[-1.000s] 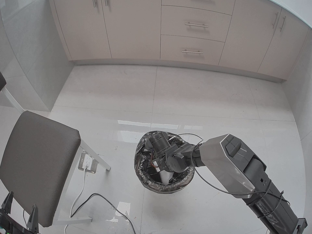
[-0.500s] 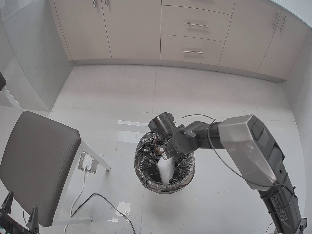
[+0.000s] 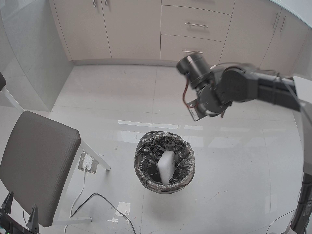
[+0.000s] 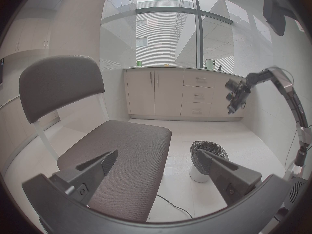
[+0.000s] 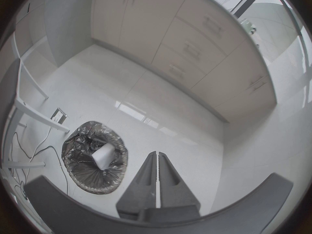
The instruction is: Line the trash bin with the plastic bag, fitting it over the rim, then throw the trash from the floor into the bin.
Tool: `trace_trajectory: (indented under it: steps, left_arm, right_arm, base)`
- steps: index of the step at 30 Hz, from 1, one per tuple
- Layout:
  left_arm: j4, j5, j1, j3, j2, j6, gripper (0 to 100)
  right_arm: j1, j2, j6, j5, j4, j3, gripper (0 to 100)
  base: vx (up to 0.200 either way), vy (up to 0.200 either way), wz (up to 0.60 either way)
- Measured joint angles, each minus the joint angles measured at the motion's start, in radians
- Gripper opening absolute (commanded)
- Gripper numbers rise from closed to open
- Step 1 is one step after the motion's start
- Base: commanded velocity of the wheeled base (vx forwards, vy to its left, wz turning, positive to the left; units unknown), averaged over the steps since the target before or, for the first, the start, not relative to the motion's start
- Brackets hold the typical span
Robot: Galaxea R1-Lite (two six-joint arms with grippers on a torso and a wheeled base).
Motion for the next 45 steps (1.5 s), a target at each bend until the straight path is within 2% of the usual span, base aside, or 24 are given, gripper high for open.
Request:
trace_trajectory:
  steps: [5, 10, 16, 21, 26, 29, 33, 41, 45]
  left_arm:
    - [0.000, 0.000, 0.000, 0.000, 0.000, 0.000, 100]
    - [0.000, 0.000, 0.000, -0.001, 0.000, 0.000, 100]
    - [0.000, 0.000, 0.000, 0.000, 0.000, 0.000, 100]
    - [0.000, 0.000, 0.000, 0.000, 0.000, 0.000, 100]
    - [0.000, 0.000, 0.000, 0.000, 0.000, 0.000, 100]
    - [0.000, 0.000, 0.000, 0.000, 0.000, 0.000, 100]
    - [0.000, 0.000, 0.000, 0.000, 0.000, 0.000, 100]
    - [0.000, 0.000, 0.000, 0.000, 0.000, 0.000, 100]
    - [0.000, 0.000, 0.000, 0.000, 0.000, 0.000, 100]
  right_arm:
    - [-0.010, -0.191, -0.058, -0.053, 0.103, -0.001, 0]
    - [-0.036, -0.389, -0.098, -0.071, 0.240, -0.001, 0]
    - [-0.111, -0.638, -0.111, -0.065, 0.534, 0.000, 0]
    - [-0.163, -0.824, -0.107, -0.031, 0.757, 0.000, 0]
    - [-0.232, -0.993, -0.106, 0.069, 0.887, -0.001, 0]
    - [-0.302, -1.083, -0.105, 0.170, 0.931, 0.000, 0]
    - [-0.385, -1.174, -0.104, 0.285, 0.938, 0.000, 0]
    - [-0.550, -1.408, -0.104, 0.582, 0.939, 0.000, 0]
    - [-0.610, -1.539, -0.104, 0.662, 0.927, -0.001, 0]
  base:
    - [0.000, 0.000, 0.00]
    - [0.000, 0.000, 0.00]
    - [0.000, 0.000, 0.00]
    - [0.000, 0.000, 0.00]
    - [0.000, 0.000, 0.00]
    - [0.000, 0.000, 0.00]
    - [0.000, 0.000, 0.00]
    - [0.000, 0.000, 0.00]
    - [0.000, 0.000, 0.00]
